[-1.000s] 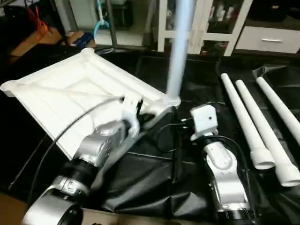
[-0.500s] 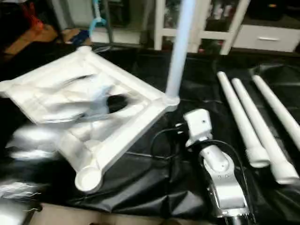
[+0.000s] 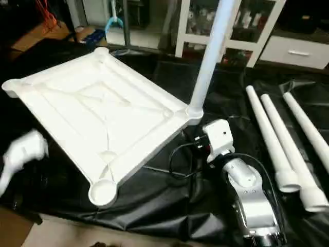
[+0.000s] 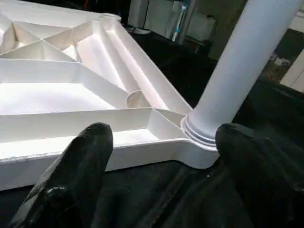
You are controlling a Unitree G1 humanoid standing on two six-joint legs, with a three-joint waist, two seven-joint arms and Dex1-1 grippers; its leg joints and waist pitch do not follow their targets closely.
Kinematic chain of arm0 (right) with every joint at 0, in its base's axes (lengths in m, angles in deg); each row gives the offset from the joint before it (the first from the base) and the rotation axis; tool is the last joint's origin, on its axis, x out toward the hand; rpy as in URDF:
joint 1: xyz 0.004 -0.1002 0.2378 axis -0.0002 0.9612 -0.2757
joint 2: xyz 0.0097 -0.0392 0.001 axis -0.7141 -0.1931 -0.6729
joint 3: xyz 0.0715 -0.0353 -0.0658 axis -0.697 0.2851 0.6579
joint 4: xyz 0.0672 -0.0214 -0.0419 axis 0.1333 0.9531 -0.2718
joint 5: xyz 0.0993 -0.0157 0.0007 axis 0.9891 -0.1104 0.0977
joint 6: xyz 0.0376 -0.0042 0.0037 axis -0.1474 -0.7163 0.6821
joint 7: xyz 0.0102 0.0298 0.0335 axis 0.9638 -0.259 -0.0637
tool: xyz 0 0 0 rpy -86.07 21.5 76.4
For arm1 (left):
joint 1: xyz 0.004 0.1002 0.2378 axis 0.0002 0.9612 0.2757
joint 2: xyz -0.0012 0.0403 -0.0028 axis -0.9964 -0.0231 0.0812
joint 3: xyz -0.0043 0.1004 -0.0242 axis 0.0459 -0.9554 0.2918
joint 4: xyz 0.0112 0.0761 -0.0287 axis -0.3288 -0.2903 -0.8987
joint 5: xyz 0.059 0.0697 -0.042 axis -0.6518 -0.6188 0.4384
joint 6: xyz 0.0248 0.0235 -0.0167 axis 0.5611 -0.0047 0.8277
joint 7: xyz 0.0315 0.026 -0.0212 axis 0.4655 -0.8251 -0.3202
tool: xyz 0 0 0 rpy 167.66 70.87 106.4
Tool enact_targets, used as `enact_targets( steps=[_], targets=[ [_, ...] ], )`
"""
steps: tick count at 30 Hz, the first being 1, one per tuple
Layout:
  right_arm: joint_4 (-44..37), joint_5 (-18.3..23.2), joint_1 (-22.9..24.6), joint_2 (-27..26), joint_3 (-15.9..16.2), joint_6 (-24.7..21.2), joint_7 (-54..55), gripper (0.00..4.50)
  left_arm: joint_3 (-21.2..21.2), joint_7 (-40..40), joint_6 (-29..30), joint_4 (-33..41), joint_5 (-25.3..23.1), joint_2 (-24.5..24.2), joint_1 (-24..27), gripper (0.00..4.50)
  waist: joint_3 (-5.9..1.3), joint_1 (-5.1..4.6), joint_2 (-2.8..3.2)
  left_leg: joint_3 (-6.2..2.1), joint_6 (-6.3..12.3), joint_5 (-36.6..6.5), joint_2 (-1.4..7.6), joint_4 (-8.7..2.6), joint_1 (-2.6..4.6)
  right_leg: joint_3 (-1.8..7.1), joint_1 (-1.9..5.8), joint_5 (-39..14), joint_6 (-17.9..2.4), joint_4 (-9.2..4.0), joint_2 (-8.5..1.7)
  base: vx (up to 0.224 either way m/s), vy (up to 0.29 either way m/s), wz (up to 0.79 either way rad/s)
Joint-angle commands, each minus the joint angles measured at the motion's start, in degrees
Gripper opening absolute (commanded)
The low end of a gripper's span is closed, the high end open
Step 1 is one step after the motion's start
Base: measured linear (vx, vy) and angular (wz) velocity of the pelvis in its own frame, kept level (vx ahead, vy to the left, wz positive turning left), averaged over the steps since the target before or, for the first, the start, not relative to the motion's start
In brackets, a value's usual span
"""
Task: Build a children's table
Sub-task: Rotate leg to tighten
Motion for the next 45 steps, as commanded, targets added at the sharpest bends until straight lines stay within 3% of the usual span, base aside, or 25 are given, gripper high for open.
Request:
enact_targets(
  steps=[1,3,7,10,11,12,14,17,19,26,27,28,31,39,40,42,44,45],
  targets=[
    [0.65,0.66,-0.64,0.43,-0.11,-0.42,-0.42,3.84,-2.68,1.32,-0.11,0.37,-3.24,-0.10,0.40,0.89,-3.28,-0.21,0.38,-0.38,0.82,-2.81,0.98,-4.47,1.51,2.33,2.93,2.64,-12.11,-3.08,-2.35,0.000,0.000,0.00],
    [0.68,0.70,-0.65,0.31,0.01,-0.41,-0.63,3.84,-4.73,3.56,-0.72,-0.52,-5.33,1.21,-0.18,0.89,-3.34,-0.14,0.24,-0.44,0.45,-2.71,1.03,-4.48,1.52,2.40,3.07,2.64,-11.94,-3.01,-2.38,0.000,0.000,0.00],
    [0.42,0.63,-0.58,0.09,0.26,-0.67,-0.81,3.84,-8.97,11.86,-2.88,-5.36,-8.28,10.34,-5.24,0.89,-3.77,0.31,0.51,-0.42,0.22,0.04,0.78,-4.22,1.65,2.36,3.23,7.46,-12.90,-2.60,-2.10,0.000,0.000,0.00],
    [0.39,0.61,-0.56,0.07,0.26,-0.69,-0.83,3.84,-9.64,13.04,-3.82,-6.28,-9.24,11.28,-5.93,0.89,-3.92,0.27,0.14,-0.53,0.72,0.03,0.62,-4.07,1.33,2.40,3.61,8.10,-12.68,-2.56,-2.17,0.000,0.000,0.00],
    [0.09,0.57,-0.38,0.05,0.14,-0.82,-0.85,3.84,-11.21,17.40,-4.76,-10.39,-12.06,15.23,-9.27,0.89,-3.78,0.03,0.19,-0.54,0.73,-0.75,0.62,-4.18,1.25,2.41,3.59,6.59,-12.43,-2.80,-2.11,0.000,0.000,0.00],
    [0.09,0.57,-0.38,0.05,0.14,-0.82,-0.85,3.84,-11.21,17.40,-4.76,-10.39,-12.06,15.23,-9.27,0.89,-3.62,0.04,0.06,-0.39,0.60,-1.98,0.67,-4.22,1.50,2.44,3.35,4.97,-12.29,-3.09,-2.03,0.000,0.000,0.00],
    [-0.44,0.58,-0.01,0.13,-0.06,-1.00,-0.75,3.84,-12.74,21.22,-6.10,-14.89,-14.77,18.95,-12.77,0.89,-3.45,0.64,0.64,-0.28,-0.32,-6.49,0.90,-4.27,2.09,2.52,2.82,-1.24,-12.13,-3.65,-2.24,0.000,0.000,0.00],
    [-0.87,0.60,0.46,0.24,-0.26,-1.15,-0.42,3.84,-14.09,24.39,-8.48,-19.01,-16.78,21.76,-15.60,0.89,-3.35,1.01,0.37,-0.45,-1.52,-8.57,0.90,-4.44,1.91,2.59,2.87,-6.41,-10.40,-4.09,-2.28,0.000,0.000,0.00],
    [-1.01,0.61,0.64,0.26,-0.31,-1.17,-0.33,3.84,-14.66,25.52,-9.26,-20.65,-17.26,23.20,-16.70,0.89,-3.45,1.19,0.60,-0.53,-1.78,-8.88,0.91,-4.42,1.89,2.63,2.83,-7.27,-9.93,-4.11,-2.32,0.000,0.000,0.00],
    [-1.98,0.43,1.30,0.36,-0.55,-1.56,-0.16,3.84,-16.08,26.63,-11.29,-22.64,-17.81,28.08,-19.23,0.89,-4.07,1.43,0.48,-0.77,-0.26,-3.40,0.84,-4.12,1.22,2.35,3.37,0.87,-10.83,-3.21,-2.20,0.000,0.000,0.00],
    [-2.25,0.42,1.63,0.53,-0.61,-1.62,-0.14,3.84,-16.52,24.15,-11.76,-20.74,-16.24,28.04,-18.48,0.89,-4.12,1.44,0.42,-0.78,0.16,-2.29,0.79,-4.05,1.07,2.30,3.47,2.31,-11.12,-3.05,-2.25,0.000,0.000,0.00],
    [-2.36,0.33,1.77,0.63,-0.63,-1.74,-0.07,3.84,-16.83,22.26,-11.50,-19.13,-15.18,27.45,-17.70,0.89,-4.24,1.48,0.74,-0.79,0.55,-1.43,0.78,-3.93,1.07,2.32,3.49,3.64,-11.52,-2.89,-2.30,0.000,0.000,0.00],
    [-2.31,0.28,1.89,0.69,-0.70,-1.72,-0.04,3.84,-17.90,19.00,-12.92,-17.58,-14.91,25.04,-16.08,0.89,-4.27,1.20,0.47,-0.76,1.72,-0.09,0.70,-3.84,0.86,2.23,3.60,6.61,-12.36,-2.67,-2.14,0.000,0.000,0.00],
    [-2.29,0.07,1.75,0.39,-0.42,-1.89,0.12,3.84,-16.68,7.93,-8.73,-8.05,-10.03,14.64,-8.99,0.89,-3.90,0.26,0.66,-0.71,1.62,-1.60,0.80,-4.03,1.07,2.20,3.58,4.83,-12.95,-2.76,-2.15,0.000,0.000,0.00],
    [-2.20,0.06,1.70,0.33,-0.41,-1.84,0.16,3.84,-16.02,6.97,-8.28,-6.85,-9.51,12.80,-7.40,0.89,-3.82,0.08,0.96,-0.72,1.25,-2.61,0.86,-4.13,1.29,2.17,3.45,3.43,-12.93,-2.85,-2.14,0.000,0.000,0.00],
    [-2.16,0.14,1.68,0.25,-0.42,-1.69,0.15,3.84,-14.35,5.86,-8.43,-5.31,-8.92,9.42,-4.32,0.89,-3.66,-0.17,0.88,-0.73,0.83,-3.90,0.89,-4.27,1.27,2.16,3.45,1.97,-12.78,-3.03,-2.10,0.000,0.000,0.00],
    [-2.15,0.28,1.62,0.18,-0.44,-1.59,0.11,3.84,-11.30,5.39,-7.83,-3.94,-7.00,7.80,-2.37,0.89,-3.50,-0.34,0.99,-0.61,0.33,-5.44,0.88,-4.39,1.54,2.23,3.20,0.10,-12.60,-3.24,-1.99,0.000,0.000,0.00],
    [-2.12,0.42,1.47,0.25,-0.56,-1.49,0.00,3.84,-7.86,5.81,-6.97,-3.58,-4.79,8.49,-2.52,0.89,-3.51,-0.32,1.05,-0.60,0.05,-5.57,0.90,-4.42,1.57,2.23,3.19,-0.04,-12.78,-3.14,-2.04,0.000,0.000,0.00]
  ],
)
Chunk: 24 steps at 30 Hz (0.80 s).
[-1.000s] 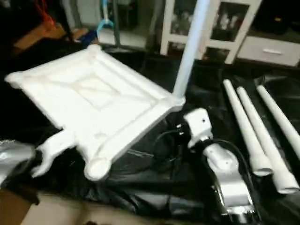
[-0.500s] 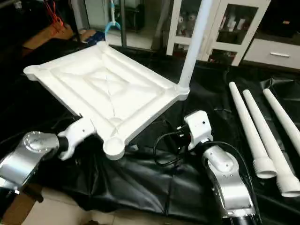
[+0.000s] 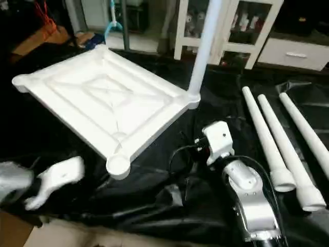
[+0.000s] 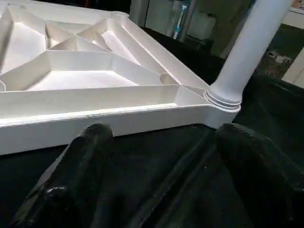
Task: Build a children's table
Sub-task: Rotate leg to tighten
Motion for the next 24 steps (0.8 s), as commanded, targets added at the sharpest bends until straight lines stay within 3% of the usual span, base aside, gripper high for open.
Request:
enact_targets(
  steps=[1,2,5,7,8,9,10,11,12,13,14,16,18,20,24],
  targets=[
    [-0.27,0.70,-0.77,0.47,-1.16,-0.21,0.16,3.84,8.54,0.47,2.56,0.90,5.72,1.57,-1.25,0.89,-3.37,-0.07,0.62,-0.46,0.63,-6.13,0.74,-3.91,1.05,2.27,2.63,0.30,-12.82,-3.91,-2.07,0.000,0.000,0.00],
    [-0.24,0.72,-0.82,0.48,-1.23,-0.20,0.18,3.84,9.06,0.52,2.66,0.94,6.08,1.71,-1.40,0.89,-3.49,0.12,0.76,-0.35,0.27,-5.76,0.73,-3.83,1.26,2.25,2.50,1.35,-13.54,-3.76,-2.07,0.000,0.000,0.00],
    [0.44,1.94,-2.67,0.73,-3.80,-0.80,1.16,3.84,19.53,0.97,5.12,-0.14,16.15,5.73,-7.94,0.89,-3.65,0.60,0.66,-0.21,0.07,-4.38,0.39,-3.63,1.21,2.28,2.69,4.30,-14.34,-3.30,-1.92,0.000,0.000,0.00],
    [0.42,2.26,-3.14,0.69,-4.53,-0.99,1.59,3.84,21.52,2.01,5.29,-0.95,18.39,6.81,-9.97,0.89,-3.84,0.87,0.50,-0.36,0.26,-2.60,0.22,-3.52,0.94,2.21,3.09,6.50,-14.45,-3.09,-1.91,0.000,0.000,0.00],
    [0.23,3.03,-3.87,0.66,-5.43,-3.49,2.20,3.84,23.16,4.83,5.29,-2.94,19.53,8.60,-12.90,0.89,-3.96,0.79,0.44,-0.39,0.44,-1.72,0.16,-3.42,0.84,2.19,3.24,7.78,-14.37,-2.92,-1.82,0.000,0.000,0.00],
    [0.25,3.96,-4.68,0.62,-6.18,-7.05,2.71,3.84,23.67,8.52,5.20,-5.37,19.00,10.77,-15.50,0.89,-4.05,0.92,1.70,-0.58,0.55,-0.47,-0.03,-3.17,0.80,2.15,3.30,9.66,-14.32,-2.70,-1.89,0.000,0.000,0.00],
    [-0.30,4.64,-5.16,0.81,-6.10,-10.55,2.43,3.84,23.68,13.93,4.53,-8.21,17.05,14.25,-17.90,0.89,-3.98,0.30,1.76,-0.44,0.62,-1.35,-0.06,-3.20,0.97,2.02,3.27,10.68,-14.41,-3.11,-1.41,0.000,0.000,0.00],
    [-0.93,4.73,-5.39,0.98,-5.87,-12.97,2.42,3.84,23.57,18.25,3.81,-10.13,15.34,17.26,-19.39,0.89,-4.35,0.53,1.52,-0.63,0.75,-0.73,-0.15,-2.91,0.65,2.13,3.90,11.88,-14.52,-2.84,-1.74,0.000,0.000,0.00],
    [-2.21,3.42,-5.47,1.37,-5.07,-14.35,2.80,3.84,23.14,23.01,2.88,-11.19,13.59,21.24,-20.12,0.89,-4.35,0.40,1.96,-0.73,0.87,-0.09,-0.19,-2.96,0.26,2.15,4.20,12.33,-14.38,-2.85,-1.82,0.000,0.000,0.00],
    [-3.08,2.42,-5.47,1.64,-4.49,-14.90,3.13,3.84,23.01,25.84,2.45,-11.64,12.75,23.79,-20.45,0.89,-4.37,0.37,1.95,-0.70,1.07,-0.30,-0.02,-2.76,0.42,2.15,4.09,12.66,-14.31,-3.12,-1.90,0.000,0.000,0.00],
    [-5.31,1.07,-5.22,2.12,-3.63,-16.64,3.58,3.84,22.50,28.99,2.95,-10.03,12.68,27.62,-19.44,0.89,-4.64,0.37,2.36,-0.83,1.09,0.57,0.11,-2.63,0.26,2.11,4.37,13.76,-14.31,-3.06,-2.00,0.000,0.000,0.00],
    [-8.89,1.25,-4.88,2.21,-3.77,-19.75,4.53,3.84,20.92,32.14,3.36,-5.42,13.43,32.72,-16.69,0.89,-4.71,0.25,2.10,-1.00,1.79,1.93,0.19,-2.57,-0.29,2.10,4.77,16.22,-14.33,-2.83,-2.09,0.000,0.000,0.00],
    [-11.11,2.65,-4.76,2.11,-5.53,-23.12,5.86,3.84,18.32,34.61,2.46,-2.21,12.25,35.08,-14.26,0.89,-4.82,0.17,2.39,-1.02,2.59,1.63,0.26,-2.48,-0.12,2.07,4.49,15.66,-14.27,-2.90,-2.01,0.000,0.000,0.00],
    [-12.28,1.97,-5.44,3.13,-8.41,-30.06,9.17,3.84,13.26,36.44,0.57,-0.77,8.87,36.13,-12.03,0.89,-4.53,0.07,2.08,-1.00,2.89,0.57,0.38,-2.62,0.22,2.06,4.22,12.64,-13.88,-3.46,-1.71,0.000,0.000,0.00],
    [-12.30,-0.47,-6.64,5.02,-9.36,-35.38,10.76,3.84,10.41,32.83,-0.11,-1.54,9.53,36.41,-11.62,0.89,-4.14,0.17,2.09,-0.83,0.69,-2.63,0.36,-2.95,0.59,2.11,3.77,4.29,-12.23,-4.05,-1.67,0.000,0.000,0.00]
  ],
)
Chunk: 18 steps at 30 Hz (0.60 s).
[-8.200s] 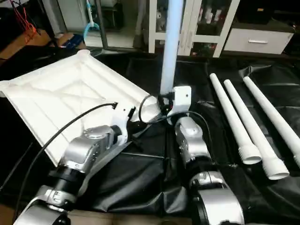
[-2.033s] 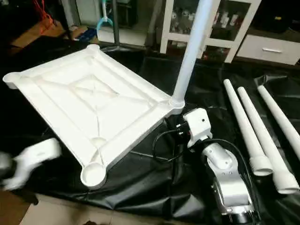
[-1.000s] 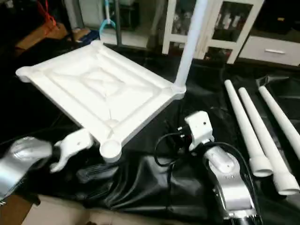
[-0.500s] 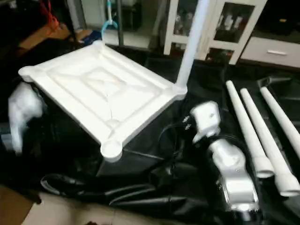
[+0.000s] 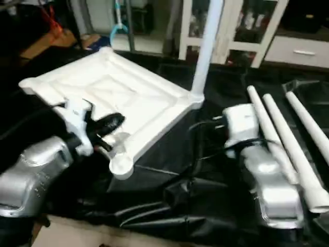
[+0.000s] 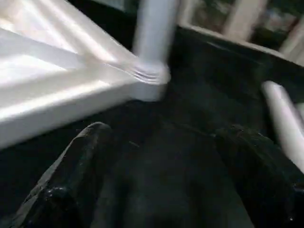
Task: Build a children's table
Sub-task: Rotate leg to tighten
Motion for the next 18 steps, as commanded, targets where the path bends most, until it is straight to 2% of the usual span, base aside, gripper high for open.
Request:
enact_targets(
  steps=[1,2,3,4,5,8,10,12,14,15,16,17,18],
  targets=[
    [-0.15,-1.10,-1.87,2.14,-2.40,-6.54,0.10,3.84,-3.58,-3.44,-1.63,0.90,-1.12,-0.24,0.03,0.89,-3.73,-0.11,0.02,-0.56,0.08,-3.16,0.43,-3.53,0.88,2.13,3.54,3.07,-11.88,-4.07,-1.76,0.000,0.000,0.00],
    [0.62,0.23,-2.75,2.64,-4.65,-8.47,-0.01,3.84,-5.37,-5.01,-1.98,1.99,-1.21,-0.95,0.19,0.89,-3.76,-0.23,-0.15,-0.60,-0.07,-3.22,0.43,-3.54,0.90,2.19,3.63,2.93,-11.44,-4.11,-1.76,0.000,0.000,0.00],
    [0.69,0.36,-2.82,2.67,-4.86,-8.62,-0.01,4.01,-5.52,-5.15,-2.00,2.09,-1.20,-1.02,0.21,0.89,-3.85,-0.18,-0.07,-0.61,-0.14,-3.09,0.44,-3.49,0.90,2.23,3.60,3.12,-11.42,-3.96,-1.89,0.000,0.000,0.00],
    [1.95,1.55,-3.85,3.70,-7.26,-10.40,-0.03,4.12,-7.65,-7.30,-2.36,3.29,-0.86,-1.78,0.33,0.89,-3.83,-0.19,-0.10,-0.50,-0.12,-2.77,0.43,-3.42,0.88,2.27,3.53,3.71,-11.37,-3.96,-1.92,0.000,0.000,0.00],
    [2.88,2.14,-4.26,5.24,-7.89,-11.17,-0.75,4.18,-8.50,-7.57,-2.08,3.71,-0.25,-1.53,0.34,0.89,-3.98,-0.17,-0.11,-0.54,0.07,-1.64,0.38,-3.34,0.76,2.27,3.71,5.20,-11.55,-3.75,-1.97,0.000,0.000,0.00],
    [4.41,3.42,-4.57,8.77,-8.11,-12.97,-3.50,4.42,-8.04,-3.45,-3.24,1.98,-1.01,1.45,-0.46,0.89,-4.11,-0.19,-0.06,-0.41,1.04,-0.15,0.23,-2.94,0.51,2.32,4.01,9.15,-12.78,-3.61,-1.87,0.000,0.000,0.00],
    [5.37,3.05,-3.92,11.83,-6.50,-11.42,-6.48,4.42,-4.74,2.28,-3.88,-0.85,-1.29,5.17,-1.55,0.89,-4.16,-0.20,-0.30,-0.36,1.96,-0.36,0.19,-2.73,0.39,2.34,4.30,10.12,-13.54,-3.74,-1.86,0.000,0.000,0.00],
    [5.87,2.83,-4.07,12.47,-6.57,-9.88,-7.45,4.42,-3.42,4.78,-5.18,-2.19,-2.22,6.58,-2.05,0.89,-4.23,-0.33,-0.51,-0.45,3.24,0.22,0.25,-2.67,0.05,2.35,4.43,10.03,-13.70,-3.68,-2.08,0.000,0.000,0.00],
    [5.97,2.57,-4.39,12.77,-6.53,-9.06,-8.10,4.42,-2.76,6.88,-4.56,-3.10,-3.03,7.19,-2.48,0.89,-4.28,-0.41,-0.54,-0.44,4.18,0.41,0.34,-2.53,0.22,2.34,4.23,8.85,-13.82,-3.78,-2.07,0.000,0.000,0.00],
    [5.13,3.32,-5.12,11.88,-6.91,-9.18,-7.94,4.42,-3.42,7.45,-4.72,-3.28,-3.95,7.05,-2.41,0.89,-4.26,-0.47,-0.86,-0.46,4.25,0.50,0.44,-2.61,0.31,2.24,4.17,8.55,-13.85,-3.86,-1.87,0.000,0.000,0.00],
    [4.05,4.14,-5.73,10.75,-7.14,-9.39,-7.67,4.42,-4.06,7.88,-5.11,-3.36,-4.76,6.99,-2.29,0.89,-4.25,-0.74,-0.17,-0.95,3.41,0.50,0.93,-2.92,0.78,1.20,3.80,7.99,-14.60,-3.76,-0.60,0.000,0.000,0.00],
    [2.96,4.81,-6.12,9.53,-7.17,-9.19,-7.23,4.42,-4.47,8.40,-5.37,-3.43,-5.37,7.09,-2.17,0.89,-4.28,-1.10,0.14,-1.22,3.14,0.17,1.35,-3.19,1.30,0.39,3.46,7.86,-15.28,-3.75,0.30,0.000,0.000,0.00],
    [2.05,5.41,-6.29,8.47,-6.83,-8.93,-6.75,4.42,-4.63,9.08,-5.09,-3.52,-5.74,7.41,-2.08,0.89,-4.38,-1.87,0.26,-2.17,5.32,1.14,3.03,-3.77,2.33,-0.88,2.79,7.99,-17.36,-3.26,0.98,0.000,0.000,0.00]
  ],
)
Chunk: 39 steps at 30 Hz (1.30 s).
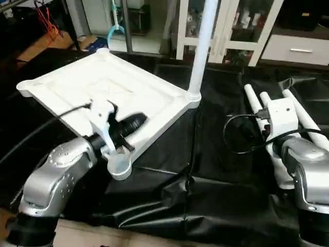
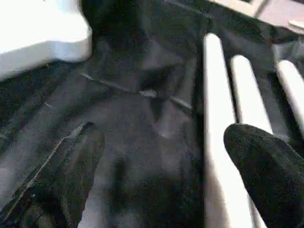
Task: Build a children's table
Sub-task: Rotate leg to tighten, then pick table leg
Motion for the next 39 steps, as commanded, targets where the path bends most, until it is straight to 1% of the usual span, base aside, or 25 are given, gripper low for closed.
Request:
enact_targets(
  steps=[1,4,5,6,7,8,10,11,12,13,14,15,16,17,18,19,20,21,23,24,25,26,29,33,39],
  targets=[
    [-3.05,1.56,-0.78,-1.26,0.70,0.74,0.76,4.42,-0.93,1.55,0.16,-0.45,-1.42,0.37,0.08,0.89,-4.38,-1.05,0.26,-2.79,9.53,3.01,4.51,-4.28,3.00,-1.33,2.01,8.00,-19.96,-2.67,-0.07,0.011,-0.061,0.05],
    [-4.11,1.34,0.04,-2.84,2.52,1.28,1.46,4.42,-1.27,2.18,-0.57,-0.87,-2.19,0.68,0.12,0.89,-4.92,-1.52,1.65,-6.26,18.49,10.62,11.47,-5.60,4.53,-3.74,0.02,3.82,-20.33,0.14,-1.81,0.017,-0.094,0.03],
    [-4.17,1.31,0.12,-2.91,2.65,1.24,1.49,4.42,-1.29,2.21,-0.59,-0.88,-2.22,0.70,0.12,0.89,-4.96,-1.77,0.85,-6.44,19.88,11.80,11.86,-5.55,4.37,-3.75,-0.07,3.67,-19.88,0.62,-2.32,0.021,-0.130,-0.02],
    [-4.56,1.08,0.75,-3.47,3.61,0.99,1.67,4.42,-1.42,2.42,-0.80,-0.95,-2.43,0.84,0.18,0.89,-5.16,-1.63,0.11,-6.03,22.77,13.09,10.54,-4.45,3.95,-3.23,0.02,5.24,-22.11,0.65,-3.34,0.015,-0.159,-0.08],
    [-4.78,0.86,1.23,-3.86,4.29,0.82,1.71,4.42,-1.51,2.66,-0.96,-1.06,-2.57,0.98,0.21,0.89,-4.91,-1.28,-1.36,-2.38,22.98,6.66,3.95,-1.70,1.34,-2.63,1.51,8.86,-28.19,-2.39,-2.69,0.005,-0.172,-0.09],
    [-4.59,0.15,1.72,-3.57,5.27,0.98,1.46,4.42,-1.76,2.99,-1.27,-1.14,-2.94,1.03,0.23,0.89,-5.28,-0.69,-4.41,1.13,17.30,-10.06,-5.76,8.67,-3.78,-0.18,5.29,5.25,-29.81,-7.26,-2.71,0.005,-0.172,-0.09],
    [-4.38,-0.11,1.70,-3.48,5.34,1.04,1.44,4.42,-1.86,3.10,-1.30,-1.13,-3.03,1.05,0.26,0.89,-4.92,-0.34,-3.59,-0.08,11.46,-10.35,-5.03,10.61,-5.33,0.01,5.90,0.63,-27.76,-7.58,-4.09,-0.011,-0.132,-0.08],
    [-4.13,-0.08,1.38,-3.54,4.98,0.92,1.54,4.42,-1.99,3.11,-1.43,-1.08,-3.23,0.99,0.28,0.89,-4.69,-1.33,-1.66,-2.15,9.62,-6.04,-3.59,6.64,-5.52,-2.77,5.32,-0.14,-17.30,-7.74,-2.82,-0.018,-0.115,-0.10],
    [-4.04,-0.02,1.15,-3.60,4.73,0.80,1.67,4.42,-2.05,3.15,-1.46,-1.04,-3.35,1.00,0.30,0.89,-5.05,-1.70,0.10,-3.18,10.60,-3.08,-1.51,3.28,-3.53,-4.49,4.81,-0.75,-11.99,-8.05,-1.12,-0.005,-0.114,0.00],
    [-3.99,0.06,0.99,-3.64,4.56,0.72,1.78,4.42,-2.10,3.19,-1.49,-1.01,-3.46,1.00,0.31,0.89,-5.06,-3.80,2.69,-14.24,18.36,11.60,14.65,-3.61,0.83,-6.73,0.93,-8.78,0.37,2.20,-0.55,0.004,-0.149,-0.07],
    [-3.72,0.13,0.64,-3.48,4.54,0.69,1.82,4.42,-1.68,3.28,-1.10,-1.08,-2.88,1.38,0.25,0.89,-5.71,-4.34,2.81,-16.44,22.63,18.00,17.65,-4.60,2.84,-5.52,-2.27,-16.08,2.87,7.29,-1.94,0.004,-0.149,-0.07],
    [-3.29,0.09,0.29,-3.12,4.66,0.85,1.69,4.42,-1.77,3.70,-1.01,-1.43,-3.45,1.27,-0.10,0.89,-5.86,-3.76,2.29,-14.60,25.98,31.28,13.30,-1.34,4.88,-1.86,-7.01,-14.46,-0.02,10.36,-2.98,0.001,-0.160,-0.16],
    [-3.29,0.09,0.29,-3.12,4.66,0.85,1.69,4.42,-1.77,3.70,-1.01,-1.43,-3.45,1.27,-0.10,0.89,-6.26,-4.67,1.95,-14.42,28.95,37.40,11.37,0.09,5.33,-0.04,-7.46,-9.49,-1.21,10.33,-3.72,-0.016,-0.178,-0.11],
    [-3.29,0.09,0.29,-3.12,4.66,0.85,1.69,4.42,-1.77,3.70,-1.01,-1.43,-3.45,1.27,-0.10,0.89,-5.44,-3.70,-0.04,-9.49,30.78,39.04,2.26,1.72,1.54,2.65,-3.50,3.24,-4.91,2.73,-3.46,-0.016,-0.178,-0.11],
    [-3.03,0.11,0.10,-2.84,4.80,0.98,1.67,4.42,-1.86,4.03,-1.00,-1.71,-3.93,1.17,-0.36,0.89,-5.56,-3.07,-2.18,-6.61,27.40,31.34,-2.48,4.40,-0.84,3.50,-0.55,10.24,-5.77,-0.93,-3.94,-0.046,-0.173,-0.24],
    [-2.12,0.25,-0.39,-2.25,5.34,0.88,1.06,4.42,-2.13,3.33,-1.11,-2.25,-4.02,0.59,-0.48,0.89,-5.78,-1.54,-3.86,-3.56,21.27,14.58,-6.61,6.69,-5.75,4.52,4.12,16.69,-6.36,-2.44,-6.39,-0.055,-0.196,-0.19],
    [-2.09,0.25,-0.41,-2.23,5.37,0.88,1.04,4.42,-2.15,3.29,-1.10,-2.26,-4.02,0.56,-0.48,0.89,-5.44,-0.26,-3.75,-3.74,15.21,8.43,-5.86,5.20,-5.04,4.53,3.74,17.28,-1.66,-2.95,-7.06,-0.055,-0.196,-0.19],
    [-1.41,0.22,-0.78,-2.00,5.77,0.79,0.67,4.42,-2.49,2.30,-1.12,-2.17,-3.78,0.04,-0.35,0.89,-4.95,-0.16,-3.96,-3.52,5.70,1.32,-5.43,2.81,-3.66,3.19,3.63,11.68,6.84,-3.38,-5.02,-0.059,-0.228,-0.14],
    [0.73,0.14,-1.94,-1.51,6.74,0.57,-0.25,4.42,-3.92,-2.07,-1.57,-1.19,-2.77,-2.31,0.25,0.89,-4.19,-0.58,-2.88,-4.00,0.56,-2.32,-4.01,-0.43,-2.80,2.70,4.19,0.45,12.74,-4.70,-3.63,-0.051,-0.157,-0.19],
    [1.94,0.16,-2.55,-1.41,7.03,0.44,-0.57,4.42,-4.70,-4.46,-1.54,-0.45,-2.16,-3.64,0.54,0.89,-3.84,-0.42,-2.41,-3.90,-0.18,-4.01,-3.70,-0.87,-2.09,2.76,3.61,-5.19,12.35,-5.39,-3.42,-0.053,-0.101,-0.09],
    [3.33,0.09,-3.22,-1.16,7.44,0.65,-1.07,4.42,-5.56,-6.93,-1.47,0.43,-1.57,-5.03,0.76,0.89,-3.72,-0.48,-2.16,-3.79,-0.73,-5.43,-3.43,-1.25,-1.64,2.86,3.45,-10.82,11.31,-5.84,-3.23,-0.068,-0.058,-0.01],
    [3.69,0.06,-3.39,-1.09,7.55,0.72,-1.21,4.42,-5.78,-7.57,-1.45,0.66,-1.42,-5.39,0.82,0.89,-3.31,-0.87,-1.54,-3.43,-1.96,-7.13,-2.40,-2.45,-1.44,2.71,3.37,-19.97,4.54,-6.26,-2.88,-0.068,-0.058,-0.01],
    [6.58,0.50,-4.84,-0.64,8.25,1.34,-2.85,4.42,-7.30,-11.58,-0.40,2.23,-0.57,-7.70,1.02,0.89,-3.49,-1.08,-1.26,-2.77,-1.97,-9.13,-1.03,-3.25,-0.33,2.23,2.63,-15.19,-5.62,-5.46,-1.71,-0.061,0.026,0.08],
    [11.05,0.79,-7.71,0.02,9.42,2.42,-5.13,4.42,-8.89,-15.39,1.05,3.85,0.45,-10.03,0.90,0.89,-4.06,-0.93,-0.43,-2.74,-0.56,-5.73,-0.59,-3.55,-0.58,2.20,3.40,-4.29,-11.13,-4.10,-1.91,0.000,0.000,0.00],
    [20.21,-1.91,-13.29,0.62,14.04,4.24,-7.48,4.42,-10.55,-20.55,3.95,6.15,3.51,-12.74,0.25,0.89,-4.53,-0.14,-0.93,-1.92,2.19,0.88,-0.80,-3.05,-0.53,2.58,3.79,7.62,-14.35,-3.41,-1.92,0.000,0.000,0.00]
  ],
)
